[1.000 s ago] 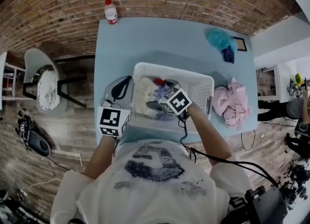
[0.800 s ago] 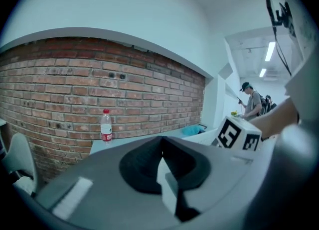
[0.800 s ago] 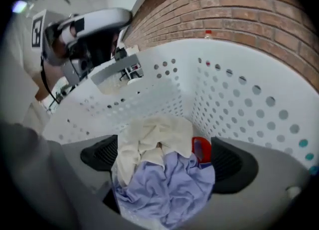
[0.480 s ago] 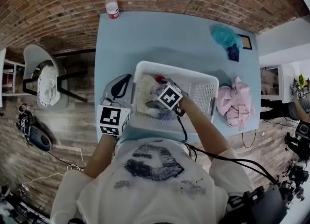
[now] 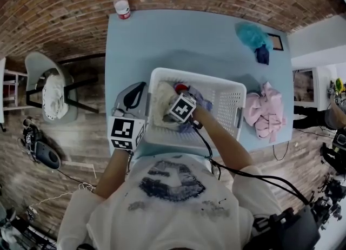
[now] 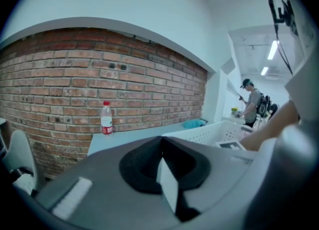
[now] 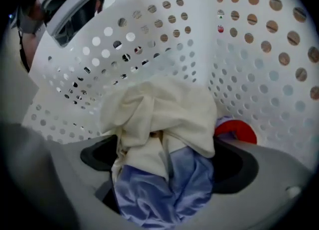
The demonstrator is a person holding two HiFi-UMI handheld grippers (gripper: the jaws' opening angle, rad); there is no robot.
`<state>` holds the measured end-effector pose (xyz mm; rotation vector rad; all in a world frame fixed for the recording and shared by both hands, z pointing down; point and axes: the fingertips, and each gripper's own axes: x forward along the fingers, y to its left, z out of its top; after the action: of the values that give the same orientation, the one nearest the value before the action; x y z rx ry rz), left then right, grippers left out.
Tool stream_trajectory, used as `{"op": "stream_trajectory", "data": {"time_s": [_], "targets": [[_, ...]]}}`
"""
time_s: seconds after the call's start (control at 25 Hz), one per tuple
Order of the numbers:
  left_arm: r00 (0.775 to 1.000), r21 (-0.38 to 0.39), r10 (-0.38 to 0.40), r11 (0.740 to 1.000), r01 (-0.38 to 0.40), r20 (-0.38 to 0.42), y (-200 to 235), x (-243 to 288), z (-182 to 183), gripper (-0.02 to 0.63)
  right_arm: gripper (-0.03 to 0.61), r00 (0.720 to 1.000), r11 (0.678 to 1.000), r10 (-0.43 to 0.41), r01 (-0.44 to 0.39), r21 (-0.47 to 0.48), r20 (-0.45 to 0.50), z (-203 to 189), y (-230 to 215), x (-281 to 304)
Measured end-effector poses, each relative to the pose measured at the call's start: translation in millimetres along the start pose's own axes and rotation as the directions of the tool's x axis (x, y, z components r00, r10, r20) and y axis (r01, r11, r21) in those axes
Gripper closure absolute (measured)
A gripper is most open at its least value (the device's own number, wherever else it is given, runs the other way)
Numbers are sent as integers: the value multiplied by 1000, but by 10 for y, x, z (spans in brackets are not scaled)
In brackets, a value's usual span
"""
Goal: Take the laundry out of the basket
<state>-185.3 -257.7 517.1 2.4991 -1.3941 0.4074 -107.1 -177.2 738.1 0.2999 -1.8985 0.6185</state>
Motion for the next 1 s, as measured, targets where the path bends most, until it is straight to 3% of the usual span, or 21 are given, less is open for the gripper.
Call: {"op": "stream_trajectory", "data": {"time_s": [0.44, 0.8, 1.0], "targets": [[1000, -19, 9, 1000, -9, 5, 114, 18, -14, 623, 6, 998, 990, -60, 60, -125, 2, -9, 26, 161], [1000, -20, 13, 1000, -12, 14, 96, -6, 4, 623, 345, 1000, 987, 20, -22, -156, -14, -24, 157, 47], [1000, -21, 19, 1000, -19, 22, 94, -51, 31, 623, 405, 999, 996, 28, -31, -87, -32, -116, 120, -9]]}}
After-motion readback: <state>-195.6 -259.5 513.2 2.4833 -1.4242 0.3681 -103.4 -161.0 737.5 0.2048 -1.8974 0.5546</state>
